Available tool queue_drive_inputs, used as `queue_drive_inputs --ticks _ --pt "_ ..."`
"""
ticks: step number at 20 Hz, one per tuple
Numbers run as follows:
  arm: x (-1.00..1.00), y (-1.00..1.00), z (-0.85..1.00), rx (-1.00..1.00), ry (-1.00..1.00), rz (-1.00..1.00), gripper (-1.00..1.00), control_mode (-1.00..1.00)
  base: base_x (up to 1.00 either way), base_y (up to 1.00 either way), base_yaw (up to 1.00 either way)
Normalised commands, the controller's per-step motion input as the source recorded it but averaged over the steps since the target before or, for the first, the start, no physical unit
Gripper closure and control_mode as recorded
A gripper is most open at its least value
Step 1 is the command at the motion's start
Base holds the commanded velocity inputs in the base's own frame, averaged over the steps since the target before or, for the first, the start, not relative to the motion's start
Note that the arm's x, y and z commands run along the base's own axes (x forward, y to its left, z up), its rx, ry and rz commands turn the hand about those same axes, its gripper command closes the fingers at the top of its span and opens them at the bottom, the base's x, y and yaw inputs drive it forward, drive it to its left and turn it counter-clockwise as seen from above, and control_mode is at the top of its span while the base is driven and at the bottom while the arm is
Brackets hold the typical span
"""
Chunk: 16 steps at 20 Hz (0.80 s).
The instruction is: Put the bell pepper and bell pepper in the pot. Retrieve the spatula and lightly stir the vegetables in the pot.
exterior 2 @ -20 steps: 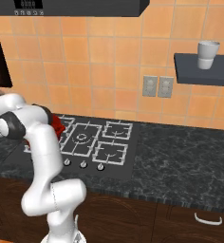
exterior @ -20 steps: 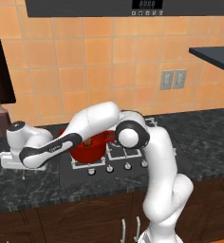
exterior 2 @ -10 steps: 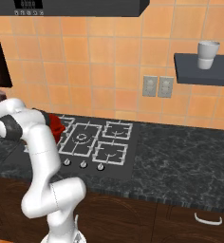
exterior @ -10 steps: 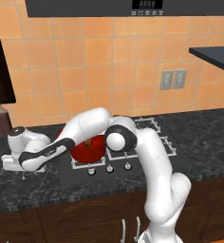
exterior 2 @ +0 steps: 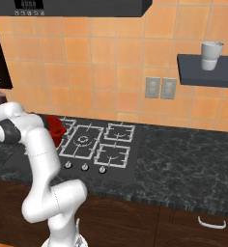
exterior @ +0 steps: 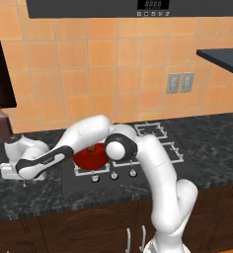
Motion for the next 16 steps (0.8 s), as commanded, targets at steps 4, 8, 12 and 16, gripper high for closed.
queue_drive_inputs --ticks 4,8,12,16 --pt "-0.18 -0.05 -0.17 0.02 0.06 -0.1 1.0 -1.0 0.0 0.0 0.0" --pt "-0.63 -0.23 -0.01 0.04 0.0 -0.01 1.0 -1.0 0.0 0.0 0.0" --pt "-0.71 -0.33 0.66 0.0 -0.02 -0.02 1.0 -1.0 0.0 0.0 0.0" --pt "-0.63 -0.5 1.0 0.0 -0.09 -0.01 1.0 -1.0 0.0 0.0 0.0"
